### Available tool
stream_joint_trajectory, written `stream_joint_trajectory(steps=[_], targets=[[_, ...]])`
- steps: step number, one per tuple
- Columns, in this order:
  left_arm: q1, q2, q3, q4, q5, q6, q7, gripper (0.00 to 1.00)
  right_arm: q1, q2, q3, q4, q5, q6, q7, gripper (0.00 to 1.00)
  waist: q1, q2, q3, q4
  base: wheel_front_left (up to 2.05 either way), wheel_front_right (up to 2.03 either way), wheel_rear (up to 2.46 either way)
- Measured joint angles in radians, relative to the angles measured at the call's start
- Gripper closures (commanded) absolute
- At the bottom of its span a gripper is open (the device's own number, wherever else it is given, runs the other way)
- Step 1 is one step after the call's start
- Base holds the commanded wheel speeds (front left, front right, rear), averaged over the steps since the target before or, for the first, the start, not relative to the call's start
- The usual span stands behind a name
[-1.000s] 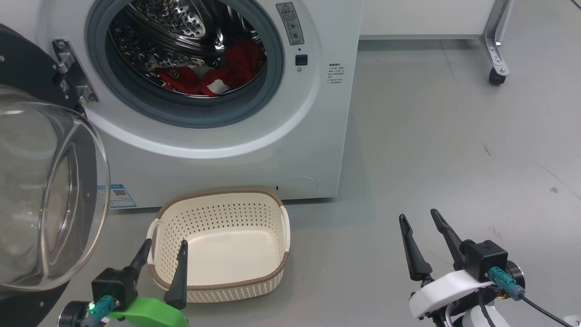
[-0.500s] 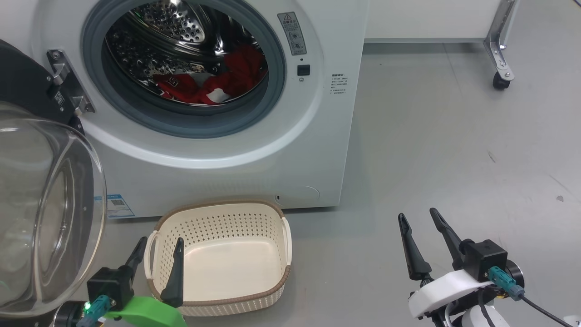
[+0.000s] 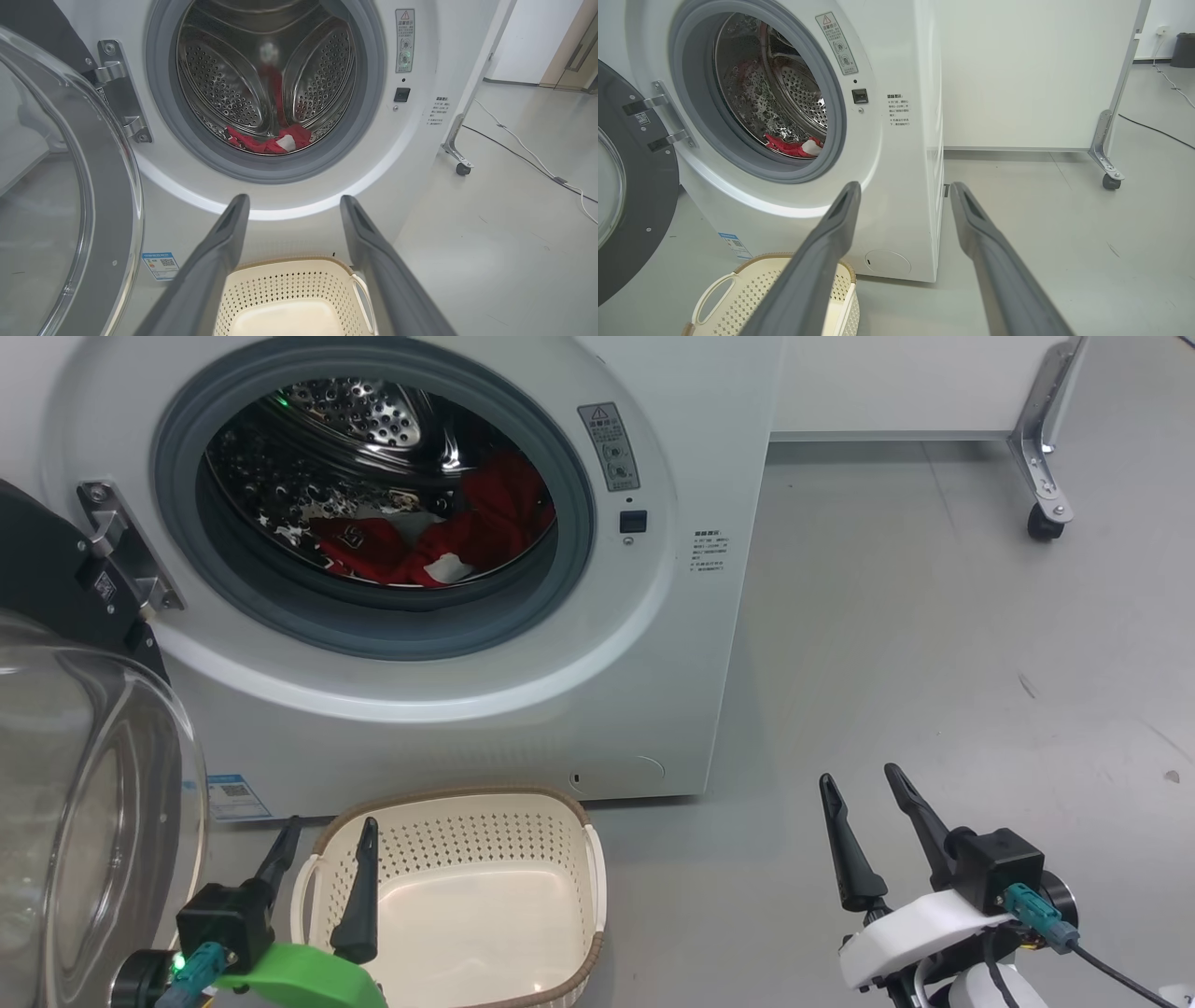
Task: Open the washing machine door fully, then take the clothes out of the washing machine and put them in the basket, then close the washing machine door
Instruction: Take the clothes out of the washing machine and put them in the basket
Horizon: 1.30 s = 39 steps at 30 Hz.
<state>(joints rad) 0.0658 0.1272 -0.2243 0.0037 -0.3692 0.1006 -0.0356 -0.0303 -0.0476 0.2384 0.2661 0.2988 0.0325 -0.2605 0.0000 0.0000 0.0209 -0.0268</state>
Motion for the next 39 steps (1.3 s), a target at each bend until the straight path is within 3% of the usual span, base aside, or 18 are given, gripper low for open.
stream_joint_trajectory(steps=[39], targets=[[0.000, -0.007, 0.003, -0.014, 0.003, 0.008, 0.011, 0.00, -0.002, 0.000, 0.009, -0.022, 0.001, -0.002, 0.000, 0.00, 0.0000, 0.0000, 0.051, 0.003, 0.12, -0.12, 0.00]])
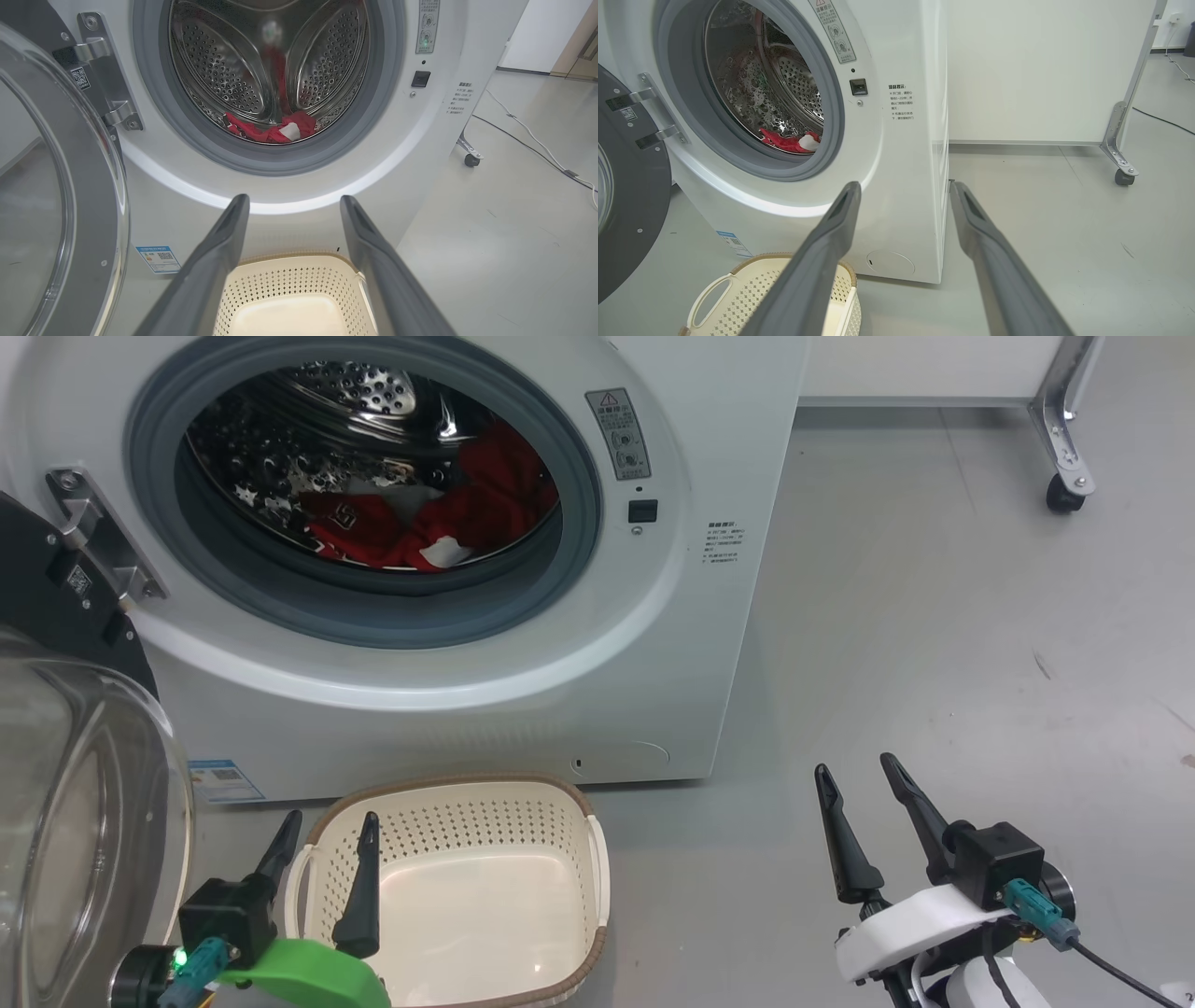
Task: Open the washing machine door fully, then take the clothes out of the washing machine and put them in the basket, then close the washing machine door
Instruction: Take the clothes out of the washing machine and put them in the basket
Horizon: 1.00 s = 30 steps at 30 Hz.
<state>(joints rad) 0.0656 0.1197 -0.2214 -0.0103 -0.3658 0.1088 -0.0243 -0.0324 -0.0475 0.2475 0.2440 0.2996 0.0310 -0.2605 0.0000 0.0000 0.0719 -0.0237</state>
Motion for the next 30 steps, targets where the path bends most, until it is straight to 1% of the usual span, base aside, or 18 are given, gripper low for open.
stream_joint_trajectory(steps=[5, 9, 15, 21, 26, 30], targets=[[-0.026, -0.008, 0.001, 0.001, 0.015, 0.000, 0.000, 0.00, -0.010, 0.000, 0.004, -0.021, -0.003, -0.005, 0.000, 0.00, 0.0000, 0.0000, 0.042, -0.004, 0.00, 0.00, 0.00], [-0.096, -0.014, -0.009, 0.016, 0.016, 0.000, 0.007, 0.00, -0.039, 0.000, 0.004, -0.041, -0.008, -0.007, 0.000, 0.00, 0.0000, 0.0000, 0.085, -0.008, 0.00, 0.00, 0.00], [-0.209, -0.017, -0.013, 0.075, 0.014, -0.003, 0.028, 0.00, -0.091, 0.000, 0.019, -0.069, -0.009, -0.007, 0.000, 0.00, 0.0000, 0.0000, 0.161, -0.019, 0.00, 0.00, 0.00], [-0.336, -0.023, -0.012, 0.142, 0.000, -0.035, 0.068, 0.00, -0.137, -0.001, 0.035, -0.098, -0.004, -0.008, 0.000, 0.00, 0.0000, 0.0000, 0.241, -0.041, 0.00, 0.00, 0.00], [-0.457, -0.023, -0.009, 0.206, -0.034, -0.063, 0.128, 0.00, -0.173, -0.002, 0.053, -0.110, 0.009, -0.009, 0.000, 0.00, 0.0000, 0.0000, 0.310, -0.064, 0.00, 0.00, 0.00], [-0.560, -0.009, 0.008, 0.255, -0.046, -0.076, 0.170, 0.00, -0.206, -0.002, 0.069, -0.115, 0.026, -0.009, 0.000, 0.00, 0.0000, 0.0000, 0.362, -0.085, 0.00, 0.00, 0.00]])
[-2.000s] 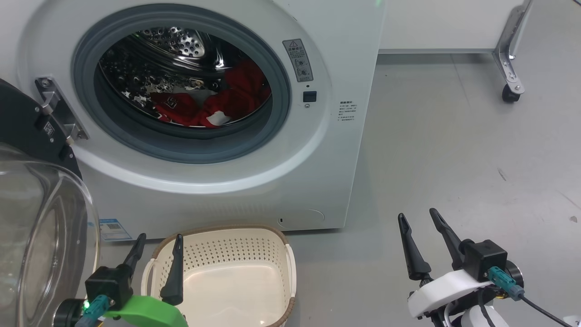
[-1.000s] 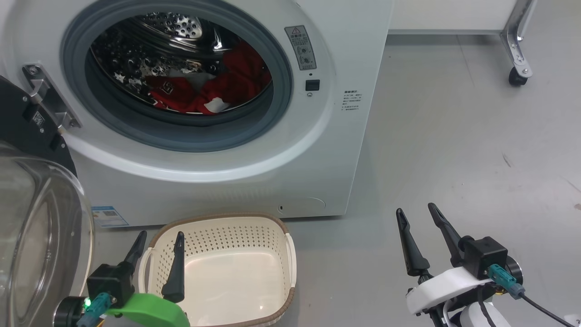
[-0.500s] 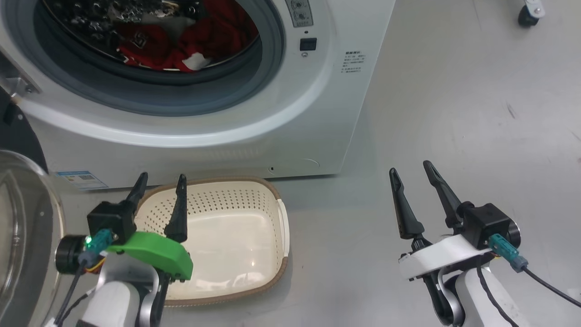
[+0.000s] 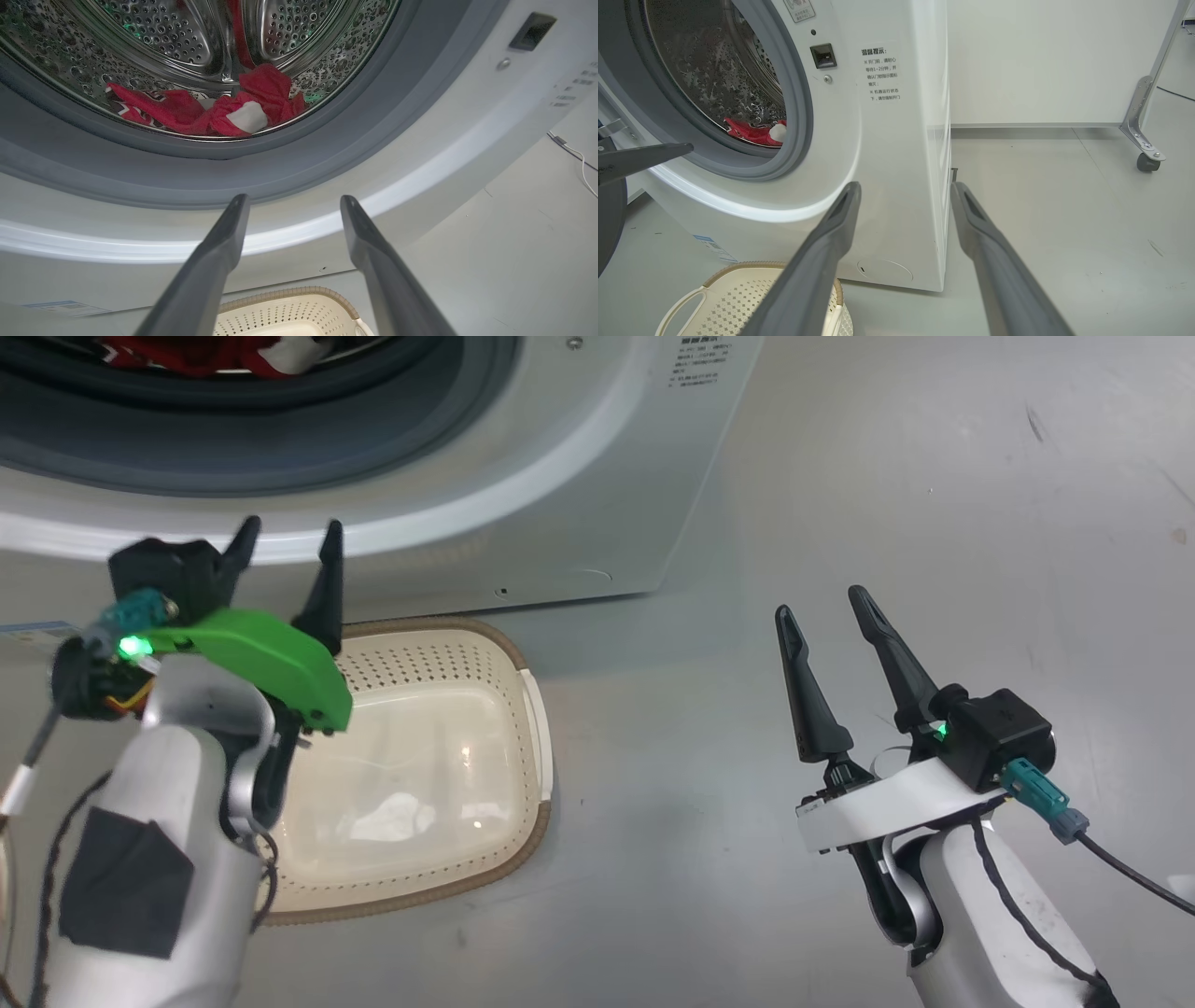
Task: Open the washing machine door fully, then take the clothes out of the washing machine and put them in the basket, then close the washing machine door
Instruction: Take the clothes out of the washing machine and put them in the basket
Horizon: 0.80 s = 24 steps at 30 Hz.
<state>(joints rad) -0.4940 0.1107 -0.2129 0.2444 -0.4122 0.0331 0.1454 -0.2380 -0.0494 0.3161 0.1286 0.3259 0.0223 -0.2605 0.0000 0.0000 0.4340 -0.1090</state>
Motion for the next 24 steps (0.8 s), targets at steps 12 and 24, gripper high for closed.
stream_joint_trajectory(steps=[12, 24], targets=[[-0.281, 0.076, 0.070, 0.113, -0.003, -0.013, 0.092, 0.00, -0.063, 0.000, 0.062, -0.012, 0.063, -0.008, 0.000, 0.00, 0.0000, 0.0000, 0.114, -0.085, 0.00, 0.00, 0.00], [-0.490, 0.169, 0.115, 0.218, -0.006, -0.022, 0.153, 0.00, -0.114, 0.000, 0.134, -0.026, 0.124, -0.016, 0.000, 0.00, 0.0000, 0.0000, 0.197, -0.185, 0.00, 0.00, 0.00]])
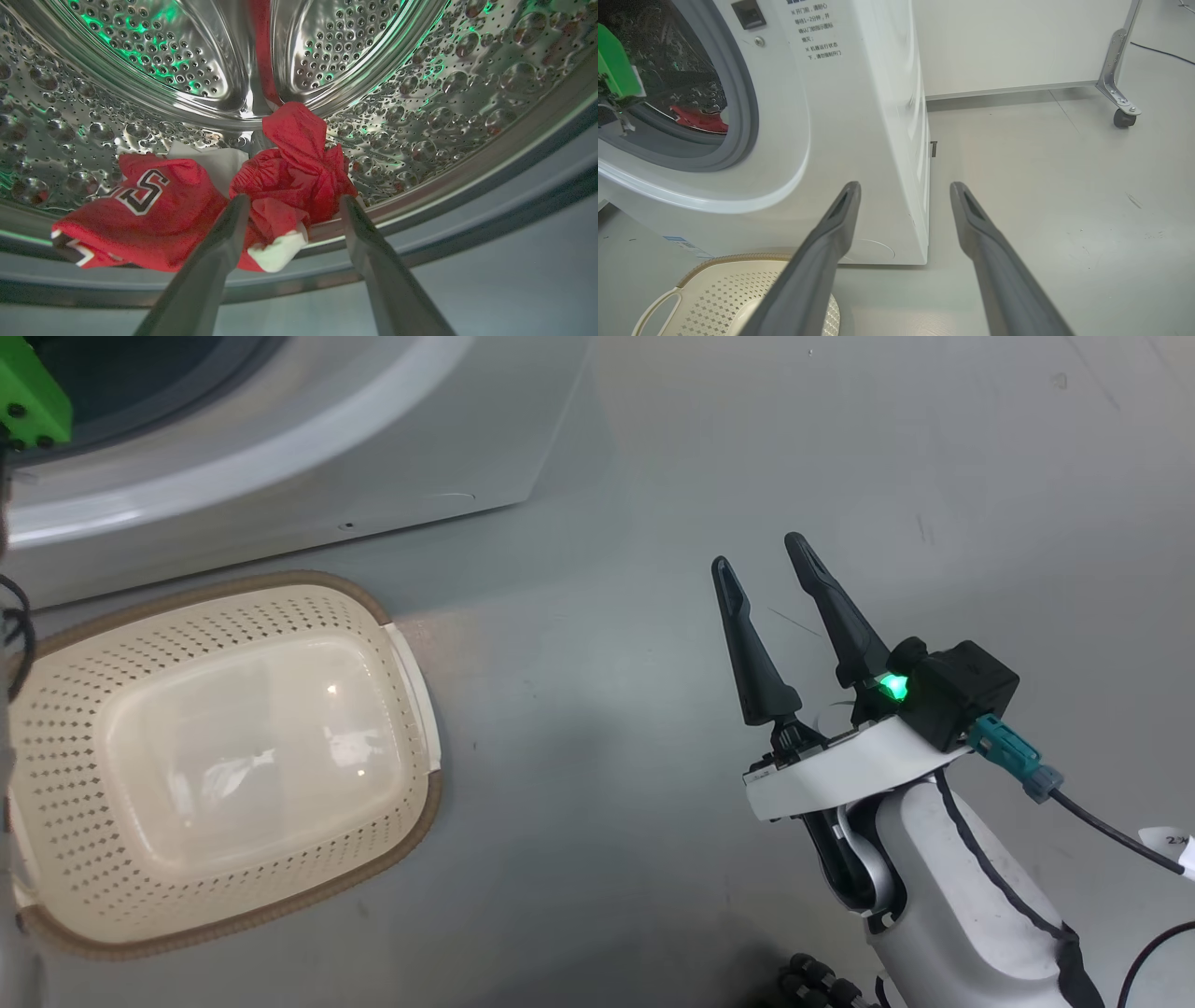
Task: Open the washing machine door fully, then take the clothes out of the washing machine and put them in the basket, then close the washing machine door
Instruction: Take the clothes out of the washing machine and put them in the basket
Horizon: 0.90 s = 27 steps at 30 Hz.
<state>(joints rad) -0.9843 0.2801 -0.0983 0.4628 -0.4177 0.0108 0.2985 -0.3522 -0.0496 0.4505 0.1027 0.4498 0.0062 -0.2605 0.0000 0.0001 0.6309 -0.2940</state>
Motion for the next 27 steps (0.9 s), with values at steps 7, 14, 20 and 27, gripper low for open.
stream_joint_trajectory(steps=[7, 14, 20, 27], targets=[[-0.070, 0.034, 0.005, 0.053, 0.013, 0.000, 0.012, 0.00, -0.023, 0.000, 0.013, -0.003, 0.020, -0.009, 0.000, 0.00, 0.0000, 0.0000, 0.044, -0.041, 0.00, 0.00, 0.00], [-0.088, 0.048, -0.015, 0.128, 0.038, -0.008, 0.032, 0.00, -0.043, 0.000, 0.021, -0.003, 0.027, -0.011, 0.000, 0.00, 0.0001, 0.0000, 0.069, -0.065, 0.00, 0.00, 0.00], [-0.115, 0.067, -0.021, 0.180, 0.060, 0.003, 0.054, 0.00, -0.052, 0.000, 0.026, -0.003, 0.033, -0.019, 0.000, 0.00, 0.0001, 0.0000, 0.074, -0.068, 0.00, 0.00, 0.00], [-0.135, 0.067, -0.027, 0.212, 0.072, 0.014, 0.050, 1.00, -0.059, 0.000, 0.029, 0.000, 0.033, -0.020, 0.000, 0.00, 0.0001, 0.0000, 0.077, -0.065, 0.00, 0.00, 0.00]])
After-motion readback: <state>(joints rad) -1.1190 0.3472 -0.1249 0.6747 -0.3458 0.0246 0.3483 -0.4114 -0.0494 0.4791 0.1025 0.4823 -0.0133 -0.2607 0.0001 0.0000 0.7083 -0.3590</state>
